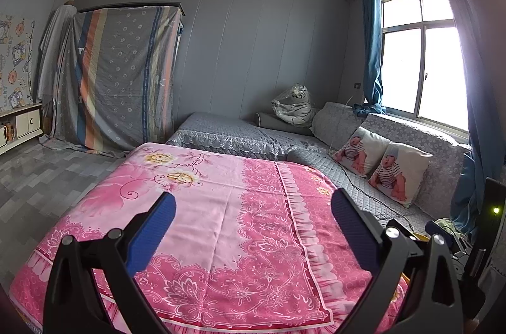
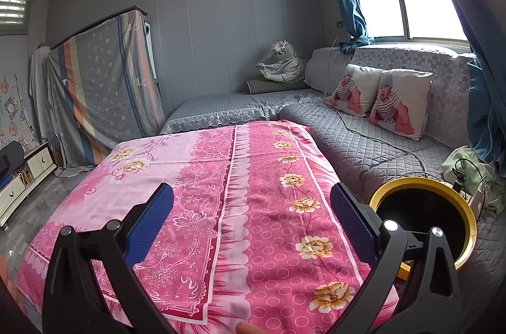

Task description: Collect trash

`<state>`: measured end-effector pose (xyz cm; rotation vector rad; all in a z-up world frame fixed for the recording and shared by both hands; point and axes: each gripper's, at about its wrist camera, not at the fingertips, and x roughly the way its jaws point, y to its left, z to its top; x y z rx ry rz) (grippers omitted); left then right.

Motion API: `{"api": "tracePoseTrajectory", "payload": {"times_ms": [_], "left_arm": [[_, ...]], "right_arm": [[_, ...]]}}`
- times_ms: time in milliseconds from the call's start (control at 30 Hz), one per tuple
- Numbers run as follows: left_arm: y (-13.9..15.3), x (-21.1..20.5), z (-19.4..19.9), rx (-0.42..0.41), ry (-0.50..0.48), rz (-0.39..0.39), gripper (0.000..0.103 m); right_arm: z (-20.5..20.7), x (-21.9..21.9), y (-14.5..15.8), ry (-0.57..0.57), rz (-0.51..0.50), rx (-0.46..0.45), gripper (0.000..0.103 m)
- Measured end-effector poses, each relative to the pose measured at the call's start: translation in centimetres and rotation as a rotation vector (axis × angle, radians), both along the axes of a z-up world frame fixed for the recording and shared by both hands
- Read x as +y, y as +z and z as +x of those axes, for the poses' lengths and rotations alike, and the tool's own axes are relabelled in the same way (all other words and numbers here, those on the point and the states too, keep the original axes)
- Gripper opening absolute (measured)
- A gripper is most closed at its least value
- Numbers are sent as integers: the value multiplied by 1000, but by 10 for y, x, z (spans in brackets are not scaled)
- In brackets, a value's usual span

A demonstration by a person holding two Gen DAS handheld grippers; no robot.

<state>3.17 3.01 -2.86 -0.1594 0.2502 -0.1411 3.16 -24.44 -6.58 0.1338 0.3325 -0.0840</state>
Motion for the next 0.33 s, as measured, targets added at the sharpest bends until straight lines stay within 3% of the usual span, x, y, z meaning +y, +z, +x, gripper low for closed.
{"api": "tracePoseTrajectory", "payload": {"times_ms": [333], "left_arm": [[0,-3,1,13,-18,4,95]], "right_arm": [[3,-4,-1,-5,6,6,95]]}}
